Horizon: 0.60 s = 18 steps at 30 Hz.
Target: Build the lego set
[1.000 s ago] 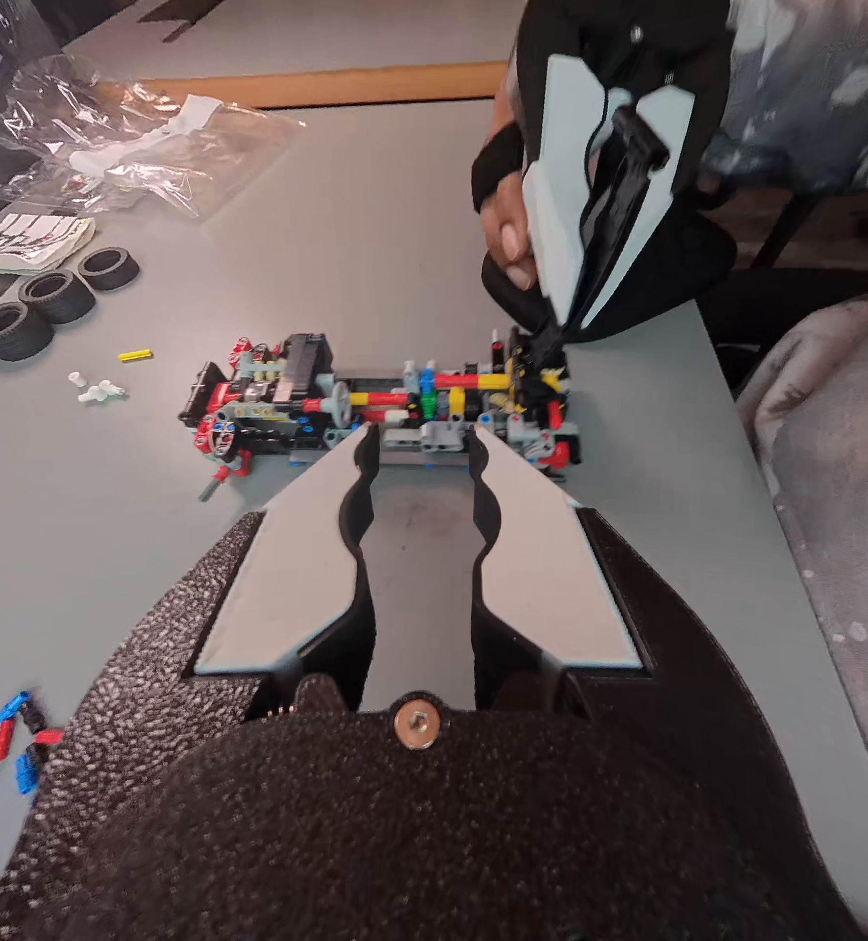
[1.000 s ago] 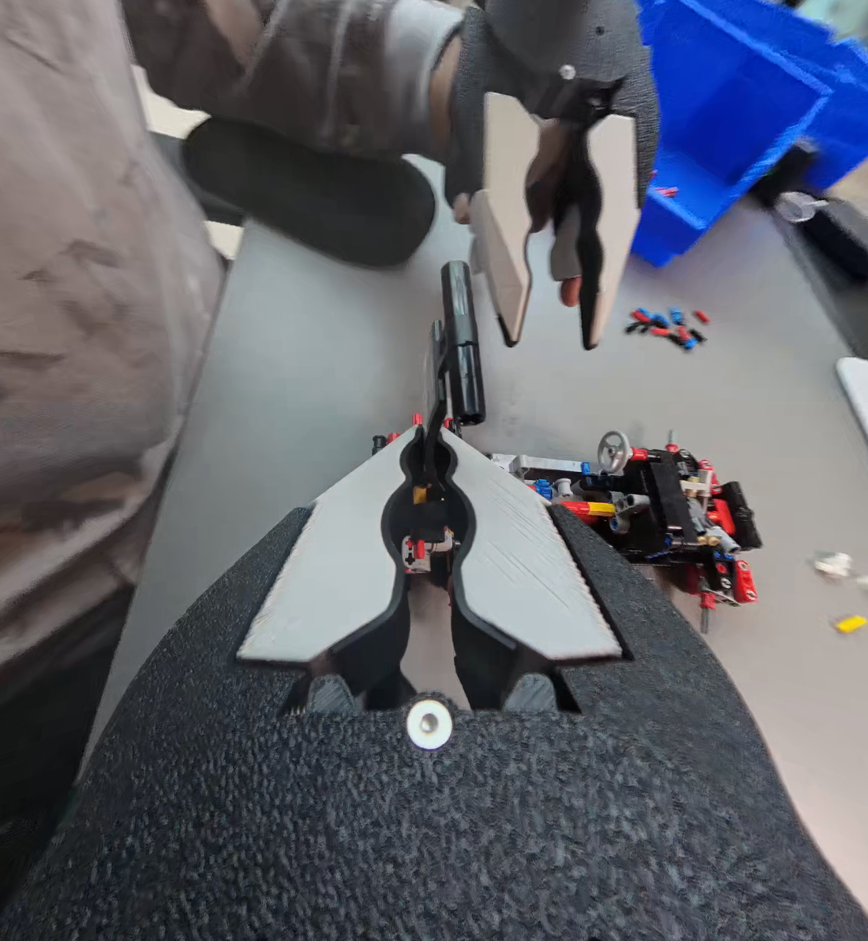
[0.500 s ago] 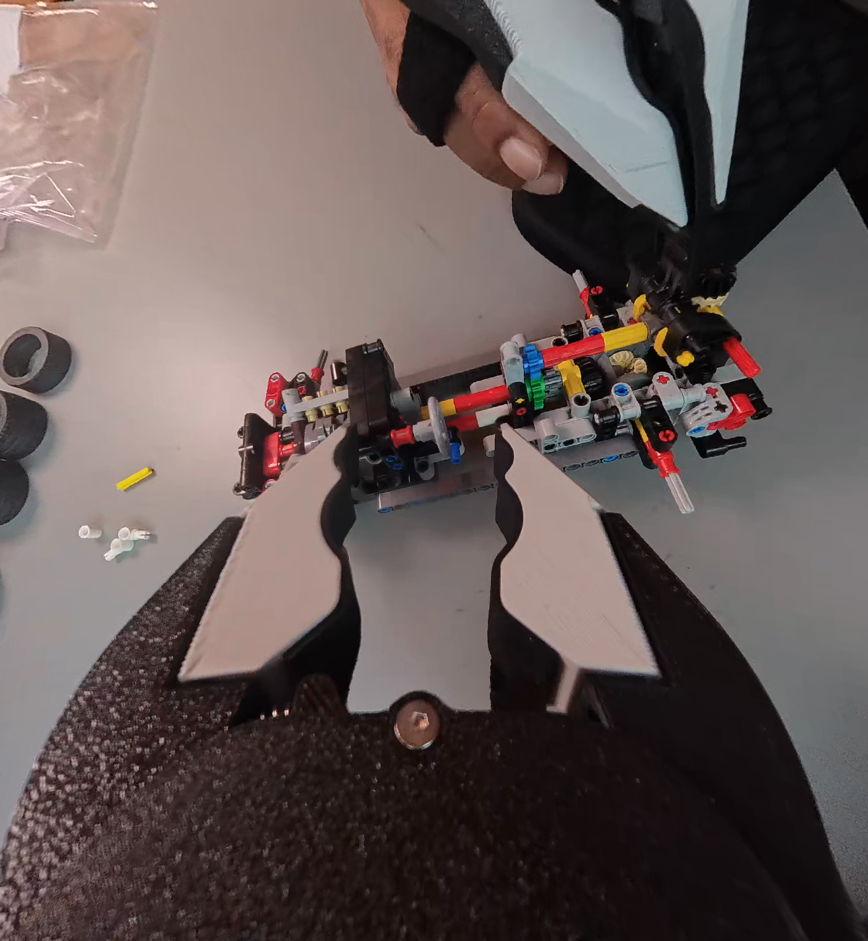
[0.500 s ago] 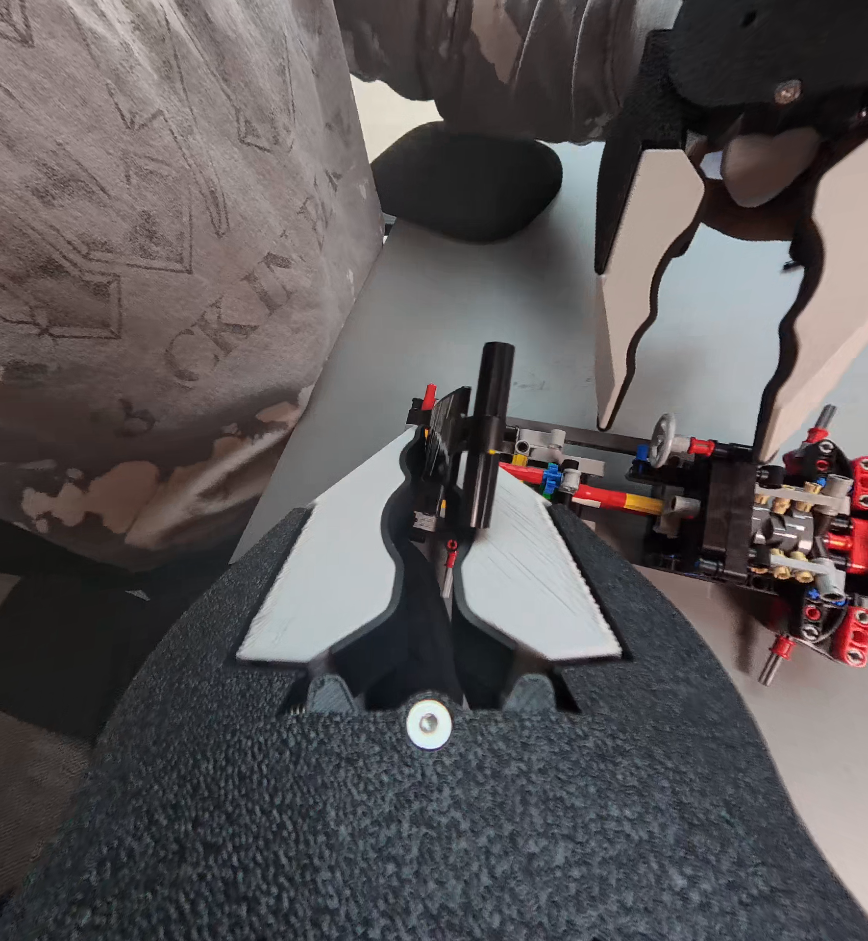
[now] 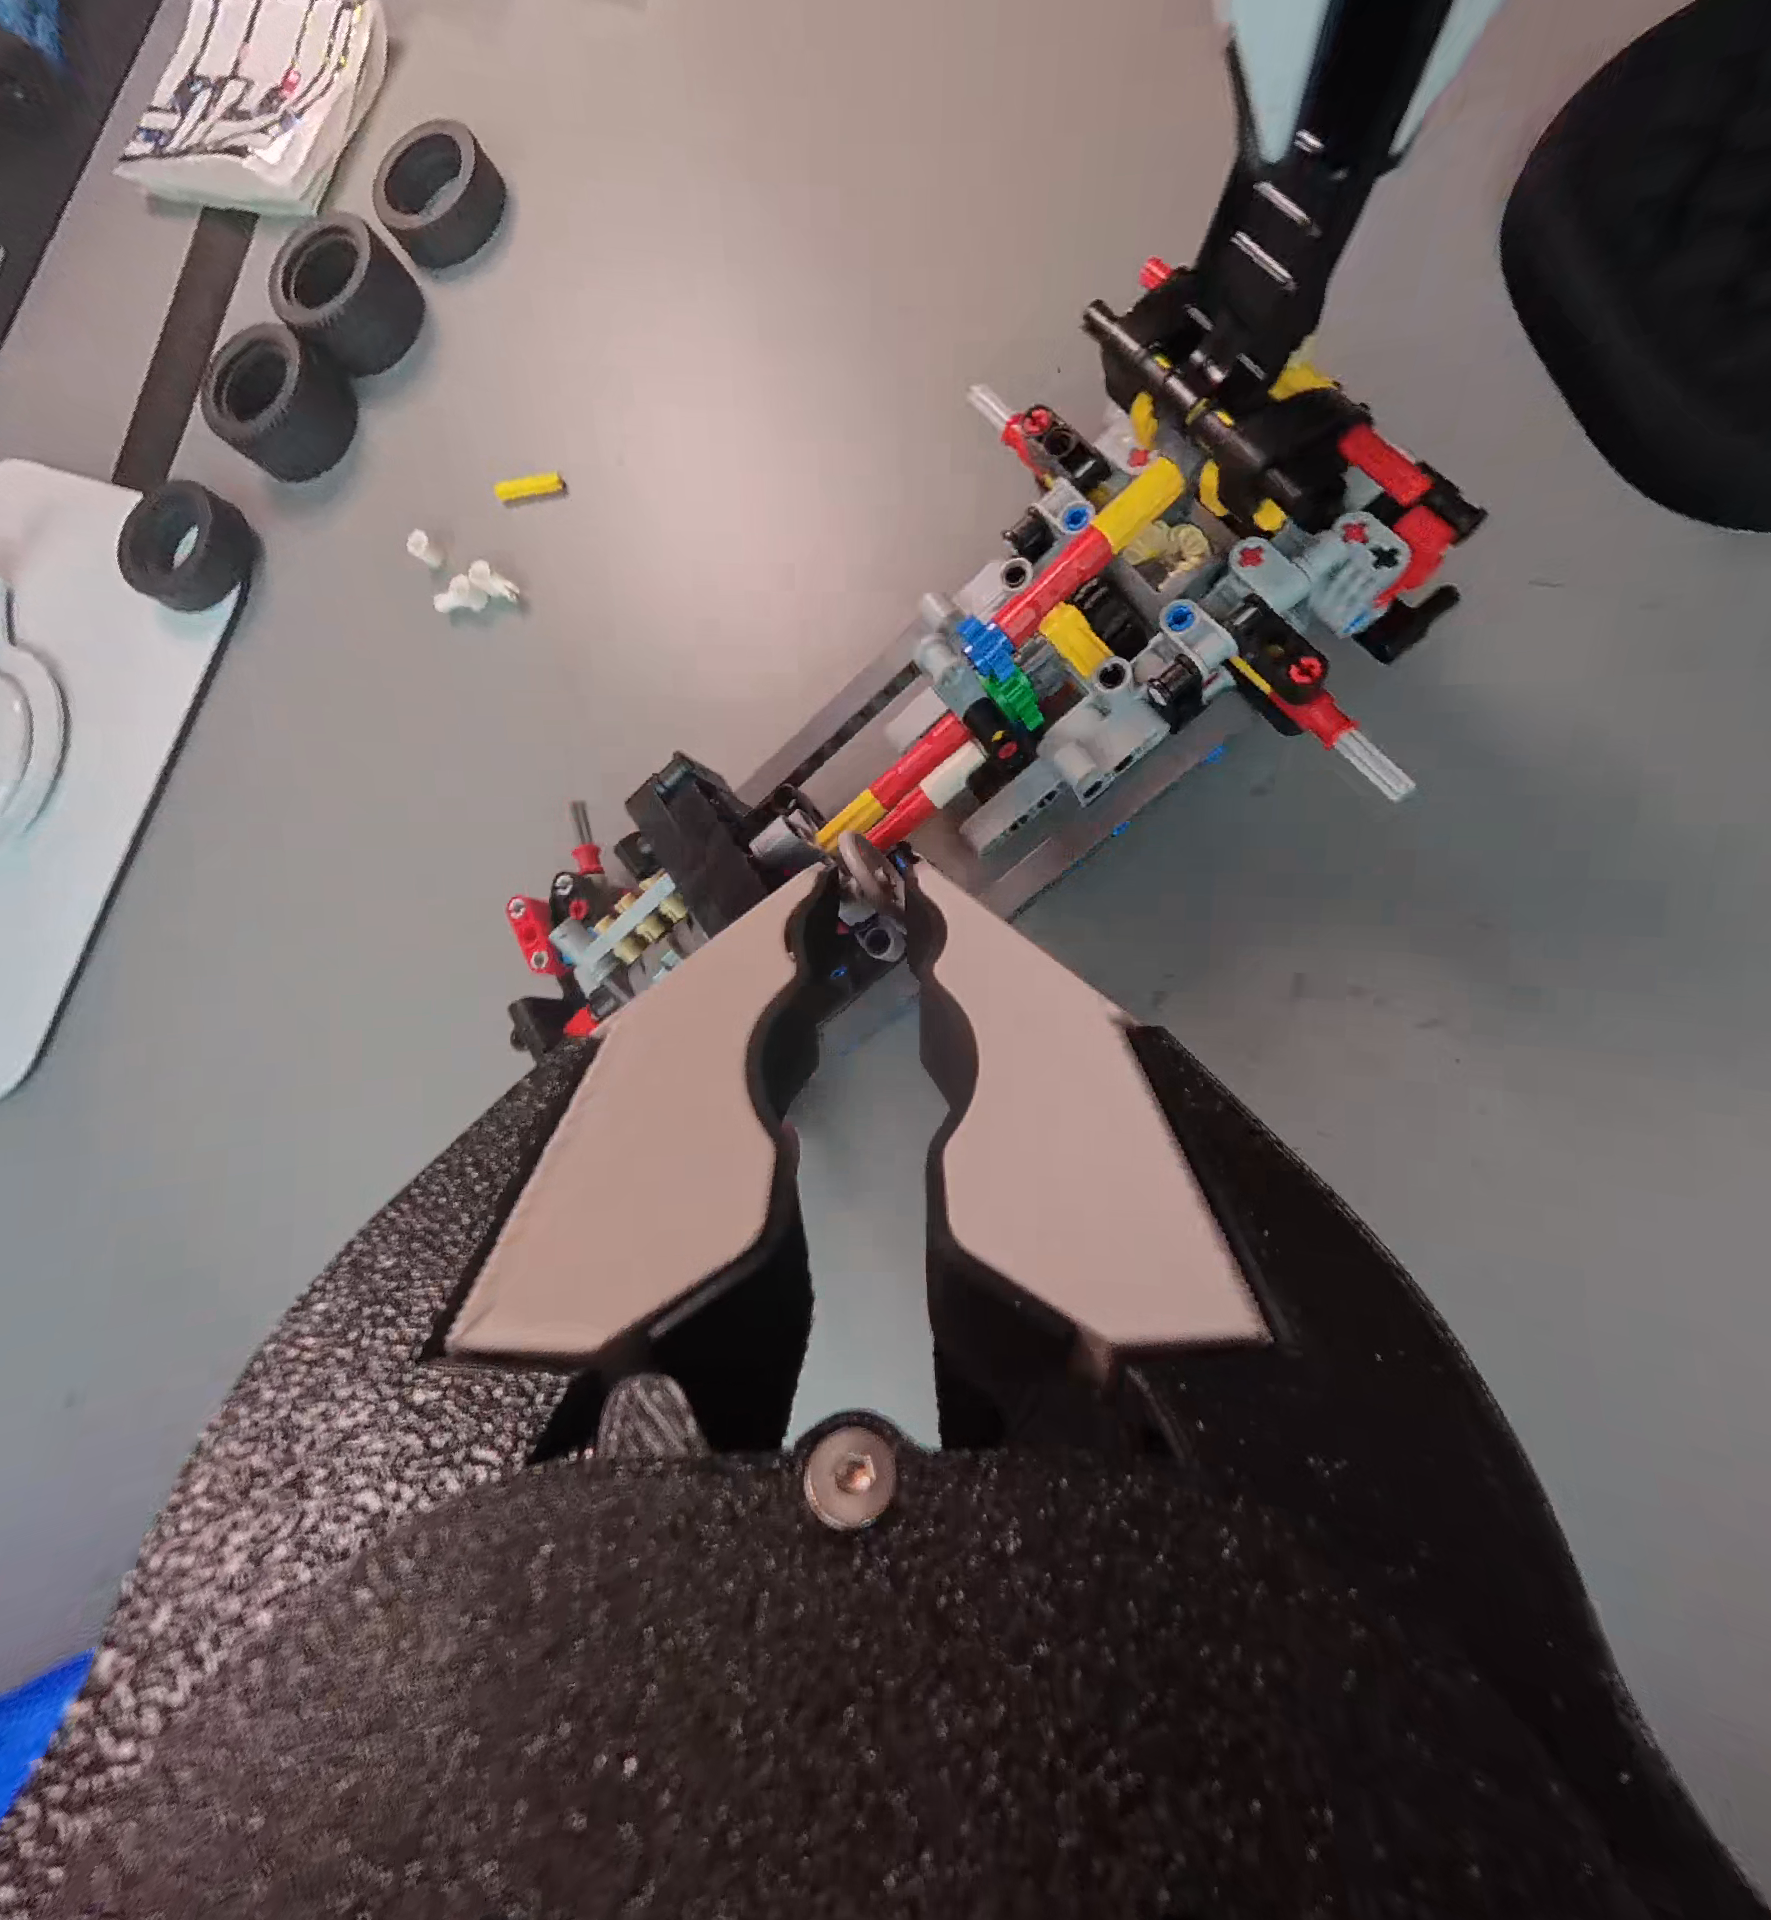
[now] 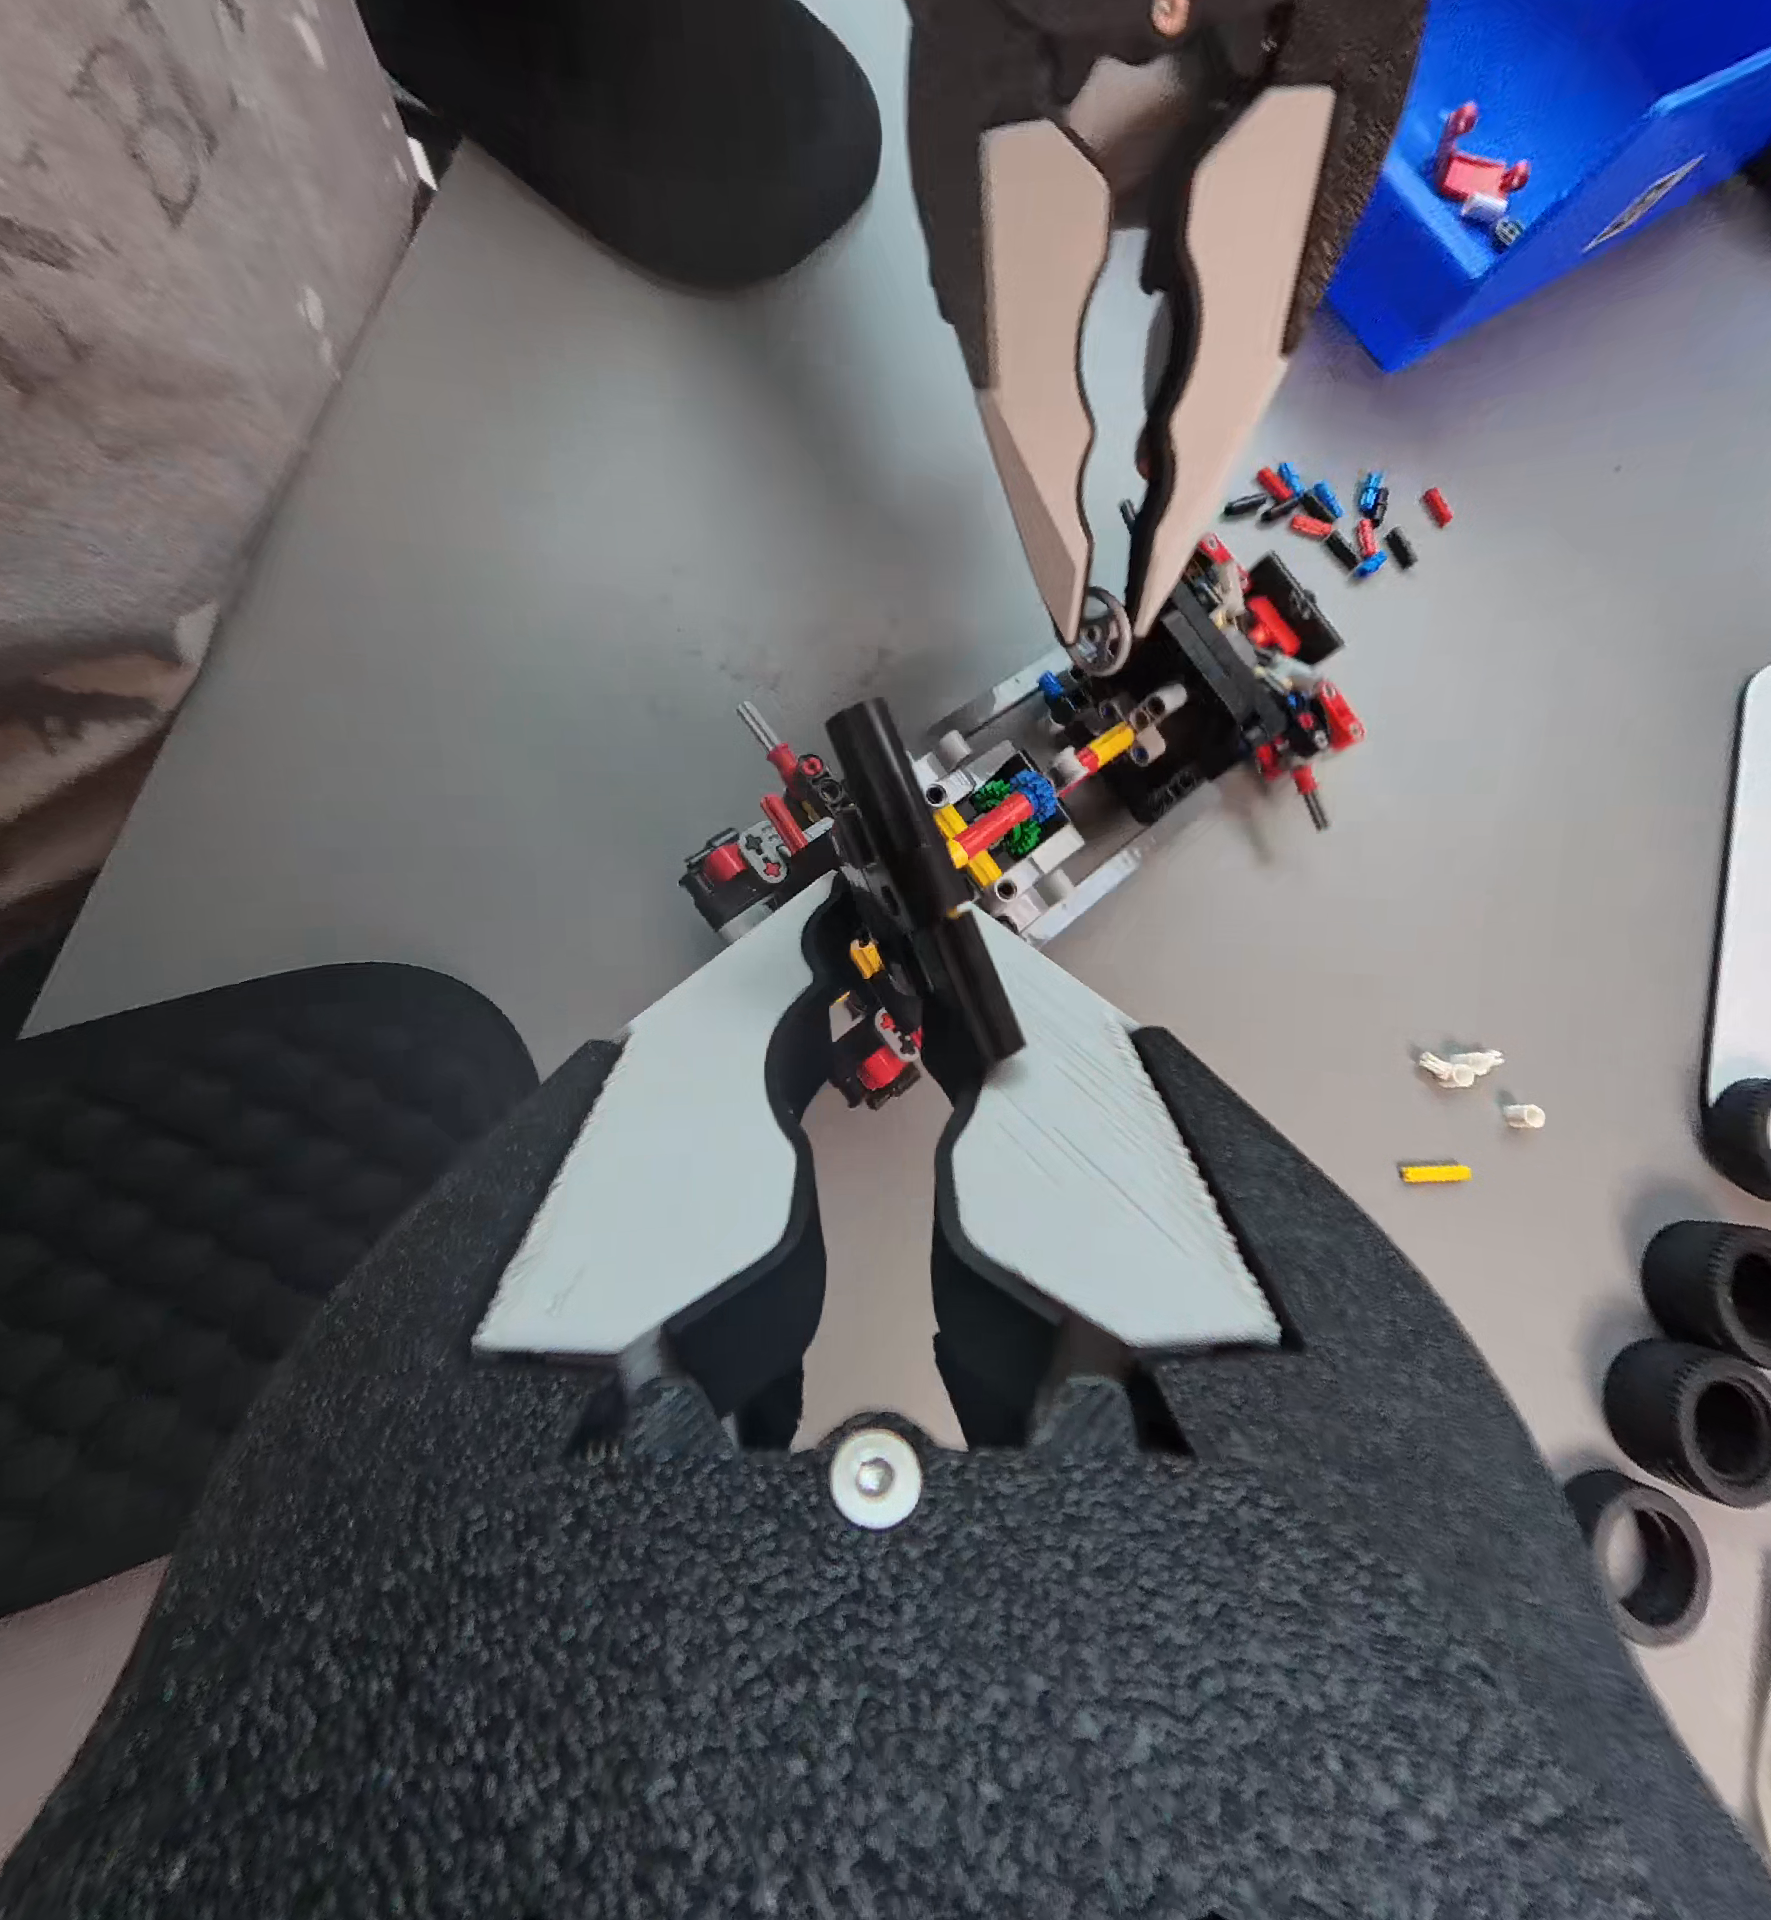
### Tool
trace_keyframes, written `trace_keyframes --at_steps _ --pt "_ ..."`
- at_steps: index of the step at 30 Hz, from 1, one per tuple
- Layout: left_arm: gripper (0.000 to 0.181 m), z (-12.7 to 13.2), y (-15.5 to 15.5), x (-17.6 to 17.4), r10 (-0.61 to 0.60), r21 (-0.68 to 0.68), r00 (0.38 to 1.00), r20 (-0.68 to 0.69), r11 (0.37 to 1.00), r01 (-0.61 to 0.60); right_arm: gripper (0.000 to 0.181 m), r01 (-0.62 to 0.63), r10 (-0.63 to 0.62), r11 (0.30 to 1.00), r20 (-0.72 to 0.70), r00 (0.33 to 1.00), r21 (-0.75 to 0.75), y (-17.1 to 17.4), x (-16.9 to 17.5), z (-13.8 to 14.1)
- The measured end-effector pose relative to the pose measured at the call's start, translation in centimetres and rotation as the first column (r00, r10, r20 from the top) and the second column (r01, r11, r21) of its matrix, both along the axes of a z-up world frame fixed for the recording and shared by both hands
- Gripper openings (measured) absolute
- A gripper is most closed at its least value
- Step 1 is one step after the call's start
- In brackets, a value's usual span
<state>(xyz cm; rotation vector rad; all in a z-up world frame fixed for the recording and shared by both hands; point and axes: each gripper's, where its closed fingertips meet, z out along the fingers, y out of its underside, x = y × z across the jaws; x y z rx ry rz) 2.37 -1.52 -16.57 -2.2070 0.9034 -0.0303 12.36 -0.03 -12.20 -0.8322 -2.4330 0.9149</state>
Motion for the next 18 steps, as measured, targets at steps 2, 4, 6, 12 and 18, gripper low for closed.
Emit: trace_keyframes --at_steps 2,4,6,12,18 --pt "0.011 -0.4 -1.0 -0.3 0.048 0.010 0.999 -0.010 0.999 -0.048 0.004 0.002 -0.001 1.000 0.047 0.999 -0.014 1.0 -0.6 -1.2" --pt "0.010 -1.0 -2.2 0.1 0.070 -0.009 0.998 -0.003 0.998 -0.070 0.003 0.038 -0.034 0.998 0.104 0.994 -0.040 2.0 -1.2 -2.5" --pt "0.011 -1.1 -3.1 0.9 0.085 -0.014 0.996 0.042 0.996 -0.084 0.003 0.087 -0.077 0.992 0.104 0.992 -0.090 3.1 -2.1 -2.7" --pt "0.018 0.6 -4.8 2.1 0.028 -0.026 0.976 0.216 0.999 -0.023 0.026 0.276 -0.290 0.930 -0.025 0.957 -0.243 5.1 -2.6 0.0" --pt "0.028 1.1 -4.5 1.4 -0.037 -0.034 0.965 0.258 0.998 0.047 0.065 0.443 -0.452 0.880 -0.017 0.892 -0.172 -1.3 -2.3 -2.3"
